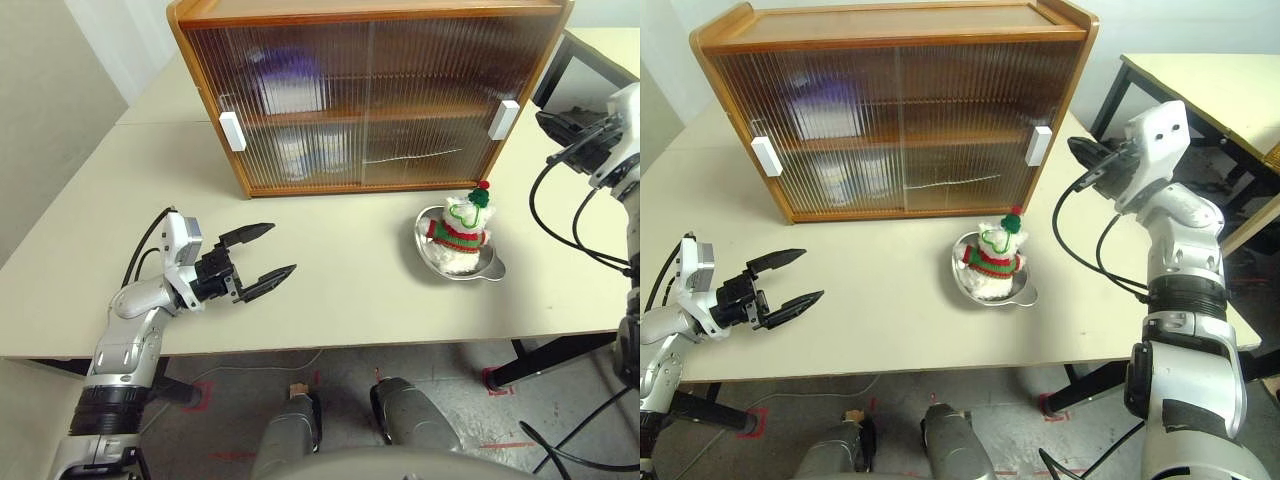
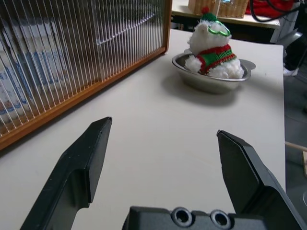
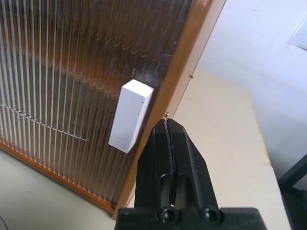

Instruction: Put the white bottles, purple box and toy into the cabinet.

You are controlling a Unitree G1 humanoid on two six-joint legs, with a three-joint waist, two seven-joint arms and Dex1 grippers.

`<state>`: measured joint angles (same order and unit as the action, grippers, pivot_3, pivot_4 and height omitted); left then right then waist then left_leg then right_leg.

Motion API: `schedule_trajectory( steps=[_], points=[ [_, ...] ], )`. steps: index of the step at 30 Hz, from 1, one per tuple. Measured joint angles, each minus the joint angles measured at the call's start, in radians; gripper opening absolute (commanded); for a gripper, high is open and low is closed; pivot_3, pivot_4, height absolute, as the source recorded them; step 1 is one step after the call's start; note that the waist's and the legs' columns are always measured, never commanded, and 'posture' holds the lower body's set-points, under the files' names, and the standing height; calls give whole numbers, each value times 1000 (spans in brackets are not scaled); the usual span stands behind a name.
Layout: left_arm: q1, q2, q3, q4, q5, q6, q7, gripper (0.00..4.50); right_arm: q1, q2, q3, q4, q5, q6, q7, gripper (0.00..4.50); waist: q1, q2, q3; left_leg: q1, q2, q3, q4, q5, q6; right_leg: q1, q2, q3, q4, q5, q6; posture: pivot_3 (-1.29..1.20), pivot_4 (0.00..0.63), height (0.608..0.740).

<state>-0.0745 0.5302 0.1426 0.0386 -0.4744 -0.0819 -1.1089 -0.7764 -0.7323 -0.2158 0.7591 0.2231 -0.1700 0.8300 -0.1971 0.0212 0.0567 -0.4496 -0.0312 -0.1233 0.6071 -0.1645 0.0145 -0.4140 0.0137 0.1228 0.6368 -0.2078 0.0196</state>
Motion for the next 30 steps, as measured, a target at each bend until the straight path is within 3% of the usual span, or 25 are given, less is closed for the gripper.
schedule_trajectory(
  steps=[6, 30],
  points=[
    [-21, -76, 5, -2, -79, -9, 10, 4500, -26, 6, 7, 24, -20, 1, -3, 27, 1, 0, 0, 1, 1, 0, 1, 0, 1, 2, 0, 0, 0, 1, 0, -258, 61, 740],
    [-26, -93, -3, -41, -114, -19, 10, 4500, -69, 82, 35, 114, -46, 3, -30, 27, 0, 0, 0, 13, 1, 0, 2, -1, -1, 14, 1, 0, 0, -5, 9, -250, 60, 740]
  ],
)
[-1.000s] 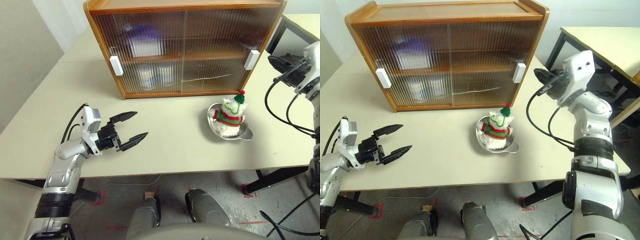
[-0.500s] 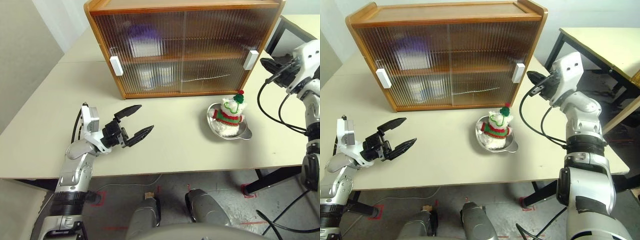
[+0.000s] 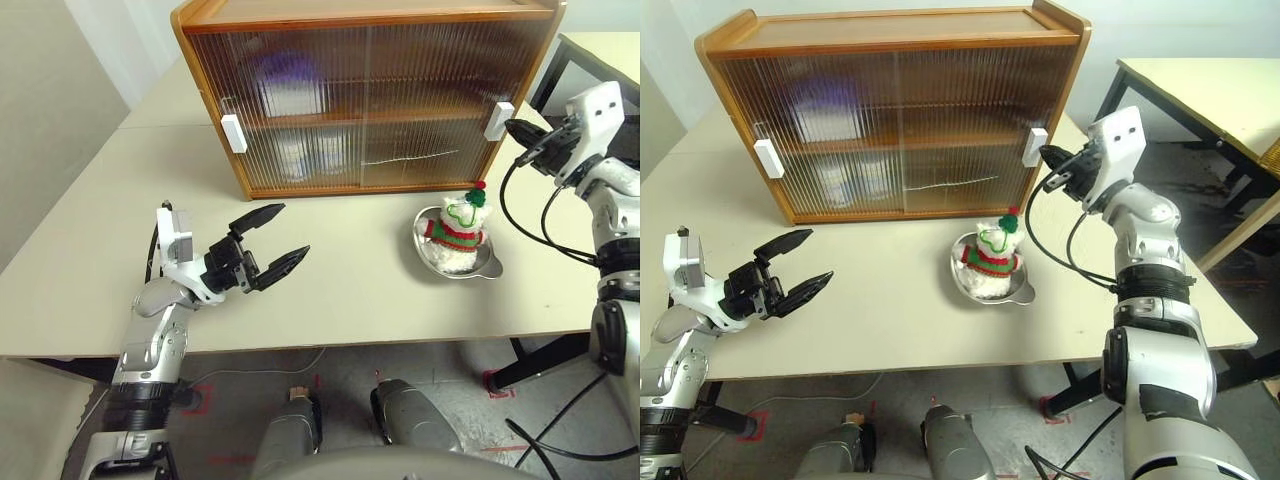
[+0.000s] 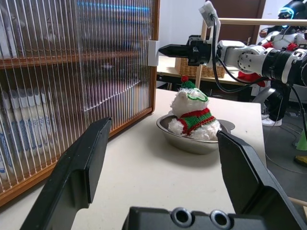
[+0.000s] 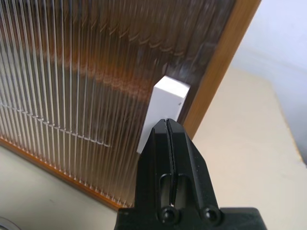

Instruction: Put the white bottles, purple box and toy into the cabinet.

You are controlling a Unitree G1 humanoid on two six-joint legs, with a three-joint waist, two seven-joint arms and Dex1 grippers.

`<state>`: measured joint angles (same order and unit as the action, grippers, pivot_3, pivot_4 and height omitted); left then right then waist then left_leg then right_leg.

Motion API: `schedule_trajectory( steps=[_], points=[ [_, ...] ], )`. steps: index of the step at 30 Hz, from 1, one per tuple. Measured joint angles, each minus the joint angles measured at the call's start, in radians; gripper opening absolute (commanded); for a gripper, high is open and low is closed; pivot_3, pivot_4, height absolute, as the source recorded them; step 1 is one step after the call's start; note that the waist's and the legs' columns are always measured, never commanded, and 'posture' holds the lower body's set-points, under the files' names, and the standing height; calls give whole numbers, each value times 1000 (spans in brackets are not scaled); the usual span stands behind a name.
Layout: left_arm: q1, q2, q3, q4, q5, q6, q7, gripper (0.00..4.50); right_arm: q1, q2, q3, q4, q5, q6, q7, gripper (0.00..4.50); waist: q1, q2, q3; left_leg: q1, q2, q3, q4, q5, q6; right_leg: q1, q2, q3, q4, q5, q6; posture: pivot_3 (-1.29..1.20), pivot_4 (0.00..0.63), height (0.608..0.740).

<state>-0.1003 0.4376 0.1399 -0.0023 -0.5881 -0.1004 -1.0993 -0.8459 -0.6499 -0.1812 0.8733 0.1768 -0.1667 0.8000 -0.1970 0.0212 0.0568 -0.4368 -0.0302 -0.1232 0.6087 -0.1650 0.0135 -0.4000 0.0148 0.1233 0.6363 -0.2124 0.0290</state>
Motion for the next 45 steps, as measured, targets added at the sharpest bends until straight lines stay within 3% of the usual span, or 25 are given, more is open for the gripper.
schedule_trajectory(
  steps=[27, 40, 45],
  points=[
    [-12, 6, 1, -5, -7, 6, 16, 4500, -47, 10, 11, 75, -39, -25, -39, 27, -2, 0, 0, 0, 0, 0, -1, -1, -2, 0, 0, 0, -2, -2, 0, -246, 60, 740],
    [-13, 10, 2, -12, -7, 6, 18, 4500, -74, 101, 12, -12, 16, 59, 60, 27, -3, 0, 0, -1, 0, 0, -2, -2, -3, -1, 0, 0, -2, -2, -4, -247, 57, 740],
    [-23, 13, 4, -11, -7, 6, 20, 4500, -75, 187, 34, -64, 20, 105, 73, 27, -7, 0, 0, -1, 1, 0, -2, -2, -3, -1, 1, 0, -2, 0, -12, -226, 55, 740]
  ],
)
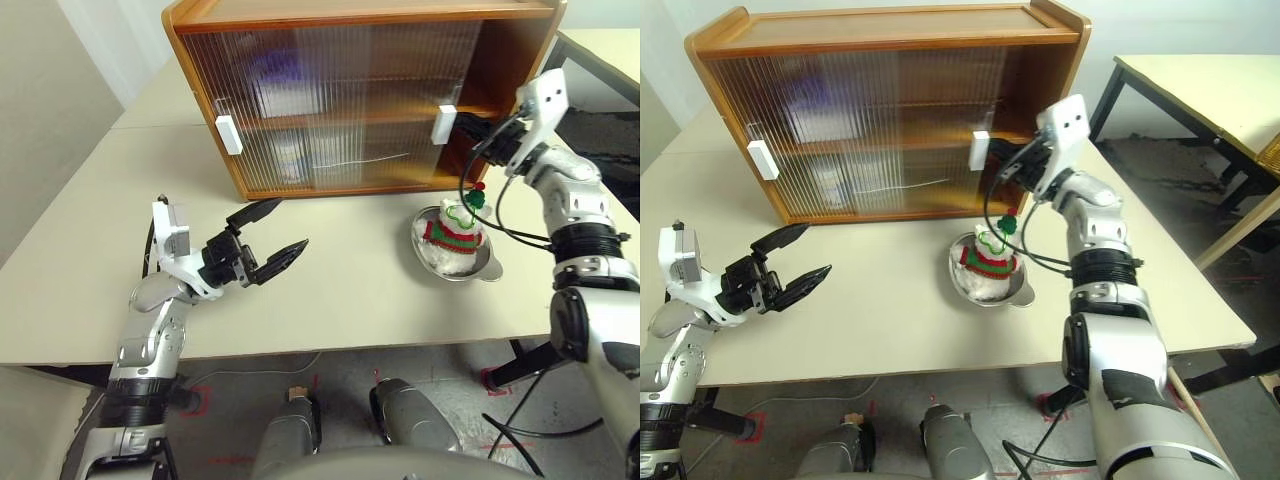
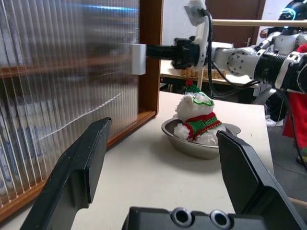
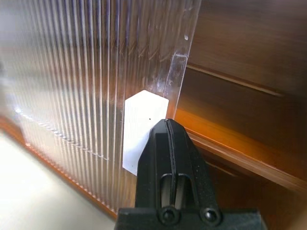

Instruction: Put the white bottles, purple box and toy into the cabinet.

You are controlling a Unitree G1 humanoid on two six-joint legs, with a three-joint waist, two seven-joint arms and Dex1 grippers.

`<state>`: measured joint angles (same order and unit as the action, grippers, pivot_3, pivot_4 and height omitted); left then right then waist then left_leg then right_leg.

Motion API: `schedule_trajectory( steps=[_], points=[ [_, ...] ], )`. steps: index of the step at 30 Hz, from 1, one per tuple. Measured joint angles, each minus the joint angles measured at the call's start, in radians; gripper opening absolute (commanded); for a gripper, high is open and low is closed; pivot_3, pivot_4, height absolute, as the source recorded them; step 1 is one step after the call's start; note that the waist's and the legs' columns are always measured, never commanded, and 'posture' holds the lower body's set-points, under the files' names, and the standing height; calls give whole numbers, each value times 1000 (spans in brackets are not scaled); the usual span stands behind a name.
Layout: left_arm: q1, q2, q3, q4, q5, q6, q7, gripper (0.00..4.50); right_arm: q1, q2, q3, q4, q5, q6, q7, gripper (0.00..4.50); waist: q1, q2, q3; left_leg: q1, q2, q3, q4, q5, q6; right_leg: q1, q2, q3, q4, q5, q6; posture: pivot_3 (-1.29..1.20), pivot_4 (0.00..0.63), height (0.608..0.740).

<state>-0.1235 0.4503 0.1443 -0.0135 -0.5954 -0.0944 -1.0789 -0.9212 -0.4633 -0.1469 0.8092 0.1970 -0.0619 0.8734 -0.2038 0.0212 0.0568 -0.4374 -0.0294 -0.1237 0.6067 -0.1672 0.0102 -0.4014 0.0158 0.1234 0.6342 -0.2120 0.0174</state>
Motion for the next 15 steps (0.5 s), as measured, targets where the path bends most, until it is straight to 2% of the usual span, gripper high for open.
schedule_trajectory(
  steps=[15],
  points=[
    [17, -4, 16, -8, -1, 0, 35, 4500, -30, 124, 47, -76, 3, 72, 28, 27, 22, 0, 0, 0, 1, 0, 0, 1, 2, -1, 1, -1, 1, -2, -4, -212, 48, 740]
  ],
)
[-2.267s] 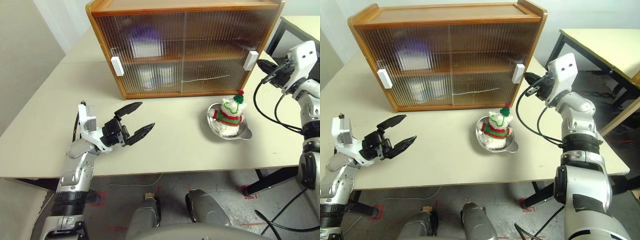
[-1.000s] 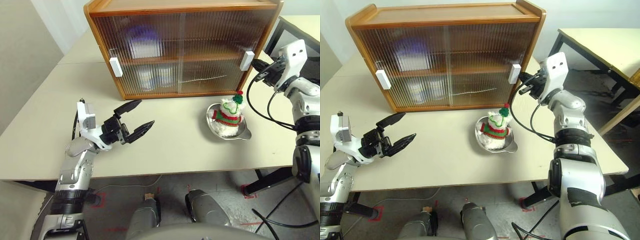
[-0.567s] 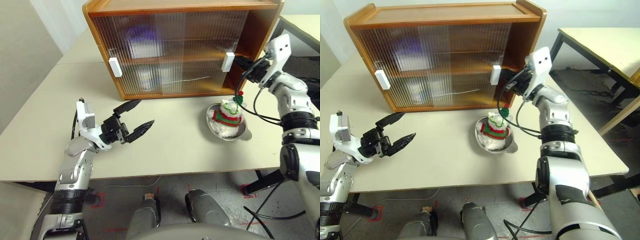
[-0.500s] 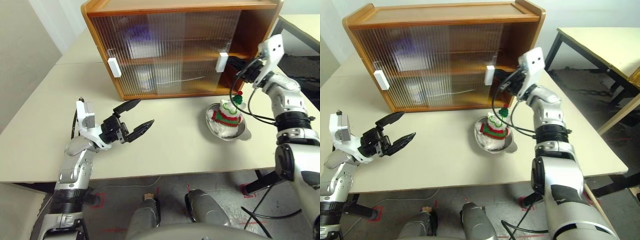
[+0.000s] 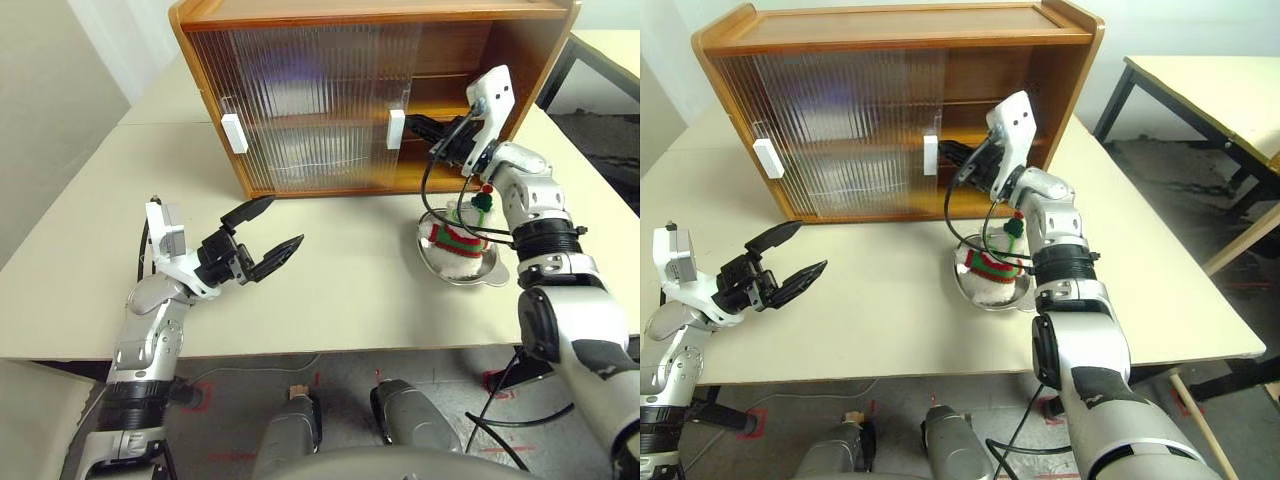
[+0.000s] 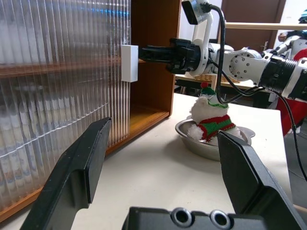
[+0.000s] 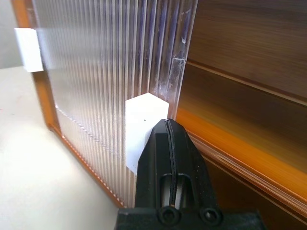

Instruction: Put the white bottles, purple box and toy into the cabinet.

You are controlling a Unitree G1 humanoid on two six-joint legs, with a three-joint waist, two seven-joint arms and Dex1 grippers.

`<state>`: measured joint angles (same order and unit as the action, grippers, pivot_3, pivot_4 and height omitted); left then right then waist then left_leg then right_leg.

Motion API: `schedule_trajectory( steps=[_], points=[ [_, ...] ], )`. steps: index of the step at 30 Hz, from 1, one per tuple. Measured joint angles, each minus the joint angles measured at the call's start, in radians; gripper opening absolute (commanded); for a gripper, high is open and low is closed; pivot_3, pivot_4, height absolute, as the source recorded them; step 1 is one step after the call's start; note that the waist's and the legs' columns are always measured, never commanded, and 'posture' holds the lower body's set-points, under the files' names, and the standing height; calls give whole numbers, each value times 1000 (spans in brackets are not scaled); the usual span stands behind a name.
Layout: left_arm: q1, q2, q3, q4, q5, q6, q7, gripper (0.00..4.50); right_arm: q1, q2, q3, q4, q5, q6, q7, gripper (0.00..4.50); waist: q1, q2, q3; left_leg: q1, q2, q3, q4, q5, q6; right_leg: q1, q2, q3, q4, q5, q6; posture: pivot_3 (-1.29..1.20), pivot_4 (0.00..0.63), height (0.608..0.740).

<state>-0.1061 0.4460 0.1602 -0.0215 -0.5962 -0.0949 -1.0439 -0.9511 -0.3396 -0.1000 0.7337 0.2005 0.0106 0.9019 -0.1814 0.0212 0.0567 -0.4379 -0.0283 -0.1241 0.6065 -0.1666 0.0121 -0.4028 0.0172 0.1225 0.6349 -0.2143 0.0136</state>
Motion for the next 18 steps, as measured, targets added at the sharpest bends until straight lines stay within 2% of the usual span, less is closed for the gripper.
schedule_trajectory(
  steps=[9, 17, 18],
  points=[
    [-2, -6, 0, 0, 0, -2, 5, 4500, -33, 55, 21, -36, 17, 21, 20, 27, 7, 0, 0, 0, 0, 0, 0, 0, 0, 0, 0, 0, 1, 0, -1, -209, 49, 740],
    [-9, -16, -1, 0, 1, -6, 7, 4500, -30, 35, 37, -64, 24, 54, 34, 27, 15, 0, 0, 0, 0, 0, 0, 0, 0, 0, 0, 0, 1, 1, -1, -214, 52, 740],
    [-11, -17, -1, 0, 1, -7, 7, 4500, -27, 6, 38, -64, 23, 60, 40, 387, 20, 0, 0, 0, 0, 0, 1, 0, 0, 0, 0, -1, 1, 1, -1, -214, 52, 740]
  ],
)
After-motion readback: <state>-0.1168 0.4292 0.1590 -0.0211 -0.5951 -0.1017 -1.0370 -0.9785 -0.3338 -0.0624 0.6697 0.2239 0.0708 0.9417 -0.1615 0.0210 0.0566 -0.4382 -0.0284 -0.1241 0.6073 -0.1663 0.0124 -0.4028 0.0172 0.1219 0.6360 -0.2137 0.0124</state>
